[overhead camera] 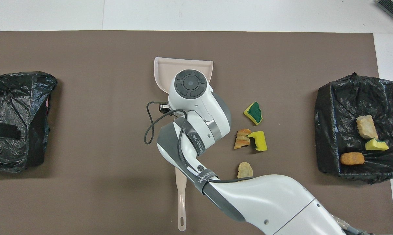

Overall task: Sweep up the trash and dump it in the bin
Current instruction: 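Return the empty dustpan to the table center with the right gripper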

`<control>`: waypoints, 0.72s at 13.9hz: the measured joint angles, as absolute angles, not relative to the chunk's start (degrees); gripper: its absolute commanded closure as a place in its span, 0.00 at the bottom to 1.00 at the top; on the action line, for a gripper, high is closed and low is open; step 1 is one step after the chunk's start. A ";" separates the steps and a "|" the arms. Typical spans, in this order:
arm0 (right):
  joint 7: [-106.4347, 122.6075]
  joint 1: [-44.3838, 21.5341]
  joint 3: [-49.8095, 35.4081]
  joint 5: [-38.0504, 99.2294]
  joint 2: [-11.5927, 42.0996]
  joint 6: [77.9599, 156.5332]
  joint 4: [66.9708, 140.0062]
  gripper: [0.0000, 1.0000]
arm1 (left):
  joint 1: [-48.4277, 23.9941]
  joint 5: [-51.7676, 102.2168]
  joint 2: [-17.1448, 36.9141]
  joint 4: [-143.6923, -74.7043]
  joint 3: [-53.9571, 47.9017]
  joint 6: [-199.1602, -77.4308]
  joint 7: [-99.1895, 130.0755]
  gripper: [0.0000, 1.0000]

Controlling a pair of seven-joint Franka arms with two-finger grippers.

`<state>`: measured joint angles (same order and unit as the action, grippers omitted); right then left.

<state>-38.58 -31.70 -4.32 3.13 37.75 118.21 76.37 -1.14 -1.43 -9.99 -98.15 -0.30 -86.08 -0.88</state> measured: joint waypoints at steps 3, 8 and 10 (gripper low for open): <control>-38.58 -31.70 -4.21 2.97 35.69 117.09 76.43 0.00 | -1.34 -1.36 -9.93 -98.80 -0.67 -86.09 -0.97 0.00; -38.58 -32.33 -4.39 3.11 26.33 110.61 83.18 0.00 | -2.20 -1.22 -9.72 -99.48 -1.09 -86.60 -0.97 0.00; -38.58 -33.53 -4.53 3.15 19.60 110.45 90.87 0.00 | -2.35 -0.34 -9.32 -99.70 -1.10 -88.04 -0.96 0.00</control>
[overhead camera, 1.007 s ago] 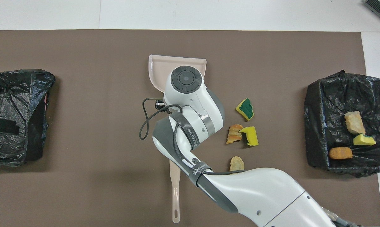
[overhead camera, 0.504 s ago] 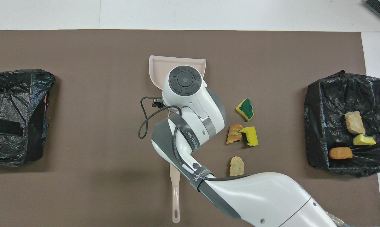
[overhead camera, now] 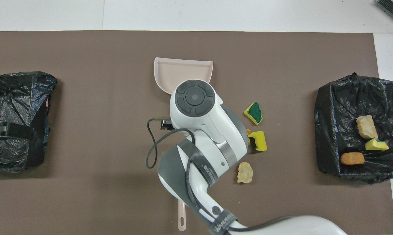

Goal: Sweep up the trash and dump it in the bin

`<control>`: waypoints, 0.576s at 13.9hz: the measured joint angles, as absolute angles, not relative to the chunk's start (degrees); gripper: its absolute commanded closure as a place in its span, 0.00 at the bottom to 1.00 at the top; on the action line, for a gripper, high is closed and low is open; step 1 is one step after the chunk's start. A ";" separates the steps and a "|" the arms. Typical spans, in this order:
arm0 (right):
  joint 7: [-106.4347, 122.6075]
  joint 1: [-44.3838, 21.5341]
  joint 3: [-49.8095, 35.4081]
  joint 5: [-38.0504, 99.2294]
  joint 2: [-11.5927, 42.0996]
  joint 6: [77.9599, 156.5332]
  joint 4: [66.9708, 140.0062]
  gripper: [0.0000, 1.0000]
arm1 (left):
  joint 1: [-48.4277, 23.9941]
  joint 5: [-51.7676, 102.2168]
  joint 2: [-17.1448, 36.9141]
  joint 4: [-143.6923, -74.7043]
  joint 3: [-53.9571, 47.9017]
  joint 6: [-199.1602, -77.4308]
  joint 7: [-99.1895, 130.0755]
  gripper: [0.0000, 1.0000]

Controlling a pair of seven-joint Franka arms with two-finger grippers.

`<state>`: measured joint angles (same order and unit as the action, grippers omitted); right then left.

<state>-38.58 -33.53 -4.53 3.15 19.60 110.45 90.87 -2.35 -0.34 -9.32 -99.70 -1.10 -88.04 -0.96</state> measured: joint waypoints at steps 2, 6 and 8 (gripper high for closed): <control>-38.60 -35.22 -4.72 3.86 13.84 111.07 98.90 0.00 | -4.26 0.56 -8.62 -100.32 -1.14 -90.52 -0.50 0.00; -38.65 -40.29 -4.87 10.15 5.53 116.13 114.20 0.00 | -10.90 1.33 -4.99 -100.94 -1.45 -99.16 6.79 0.00; -38.74 -43.62 -4.90 10.91 2.51 116.81 119.85 0.00 | -13.96 2.16 -2.78 -100.87 -1.49 -102.27 9.69 0.00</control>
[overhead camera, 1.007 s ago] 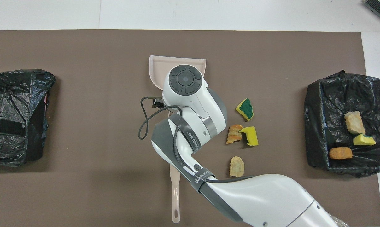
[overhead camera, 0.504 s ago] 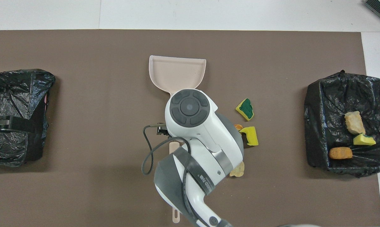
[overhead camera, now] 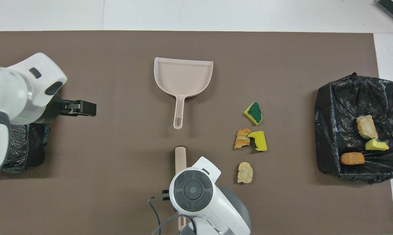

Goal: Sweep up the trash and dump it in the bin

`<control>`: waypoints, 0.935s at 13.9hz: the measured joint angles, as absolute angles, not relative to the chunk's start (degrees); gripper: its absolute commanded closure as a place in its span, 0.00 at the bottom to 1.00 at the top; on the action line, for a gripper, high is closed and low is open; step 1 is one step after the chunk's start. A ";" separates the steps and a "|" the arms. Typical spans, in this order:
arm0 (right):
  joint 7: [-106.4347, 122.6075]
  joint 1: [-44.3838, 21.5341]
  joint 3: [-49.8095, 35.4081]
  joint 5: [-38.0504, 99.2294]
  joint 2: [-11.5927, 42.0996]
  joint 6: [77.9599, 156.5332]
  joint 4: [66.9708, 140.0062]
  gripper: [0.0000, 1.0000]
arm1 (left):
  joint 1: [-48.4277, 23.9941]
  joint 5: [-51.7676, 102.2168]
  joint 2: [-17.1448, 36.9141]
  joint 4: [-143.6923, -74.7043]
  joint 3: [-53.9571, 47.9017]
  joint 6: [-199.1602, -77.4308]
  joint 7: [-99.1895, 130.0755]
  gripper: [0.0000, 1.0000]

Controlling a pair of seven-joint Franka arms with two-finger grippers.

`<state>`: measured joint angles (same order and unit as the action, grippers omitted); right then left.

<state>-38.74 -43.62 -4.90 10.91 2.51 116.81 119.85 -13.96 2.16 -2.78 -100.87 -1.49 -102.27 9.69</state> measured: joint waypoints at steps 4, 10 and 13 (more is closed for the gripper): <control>-41.83 -49.35 -4.96 11.00 2.13 123.89 127.49 0.12 | -20.05 3.59 0.45 -100.87 -1.57 -107.07 14.44 0.00; -43.84 -50.13 -4.74 11.03 2.58 127.27 129.18 0.43 | -27.44 4.09 10.82 -99.69 -1.69 -117.82 19.29 0.00; -44.79 -50.13 -4.73 11.04 2.85 128.80 129.20 0.63 | -29.80 4.11 15.15 -98.49 -1.70 -122.06 22.93 0.00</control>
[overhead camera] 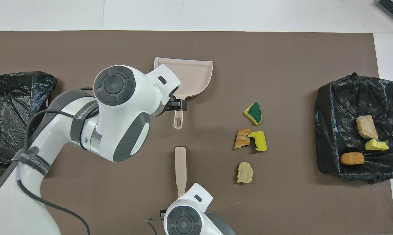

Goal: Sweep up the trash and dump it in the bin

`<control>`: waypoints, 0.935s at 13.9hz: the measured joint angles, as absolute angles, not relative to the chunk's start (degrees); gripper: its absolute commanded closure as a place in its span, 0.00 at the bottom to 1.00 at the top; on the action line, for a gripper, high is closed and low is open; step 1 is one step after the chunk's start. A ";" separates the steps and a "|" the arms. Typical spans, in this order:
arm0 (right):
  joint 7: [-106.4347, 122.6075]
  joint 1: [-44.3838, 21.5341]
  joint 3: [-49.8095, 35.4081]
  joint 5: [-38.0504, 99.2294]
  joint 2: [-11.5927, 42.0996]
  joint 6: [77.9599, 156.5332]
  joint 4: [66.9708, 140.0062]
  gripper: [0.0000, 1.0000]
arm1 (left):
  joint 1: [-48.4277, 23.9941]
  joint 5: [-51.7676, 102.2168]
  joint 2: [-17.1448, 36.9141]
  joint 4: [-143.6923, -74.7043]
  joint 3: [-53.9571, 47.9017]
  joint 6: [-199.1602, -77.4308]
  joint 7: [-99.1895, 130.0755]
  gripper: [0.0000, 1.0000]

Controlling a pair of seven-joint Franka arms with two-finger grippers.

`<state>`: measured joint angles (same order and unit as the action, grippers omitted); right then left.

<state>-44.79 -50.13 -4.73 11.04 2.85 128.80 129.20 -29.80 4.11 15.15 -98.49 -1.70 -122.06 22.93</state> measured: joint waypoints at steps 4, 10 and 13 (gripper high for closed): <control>-44.83 -50.13 -4.73 11.05 2.89 128.88 129.19 1.00 | -30.14 4.13 19.23 -98.36 -1.66 -125.85 23.19 0.00; -45.93 -49.43 -4.07 11.06 2.78 127.58 127.94 1.00 | -32.64 4.18 21.38 -98.36 -1.71 -127.30 23.47 0.00; -48.28 -46.80 -3.92 11.06 0.94 121.92 127.20 1.00 | -33.76 4.18 22.43 -98.61 -1.71 -127.38 23.57 0.00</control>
<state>-48.28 -46.80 -3.92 11.06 0.94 121.92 127.20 -33.76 4.18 22.43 -98.61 -1.71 -127.38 23.57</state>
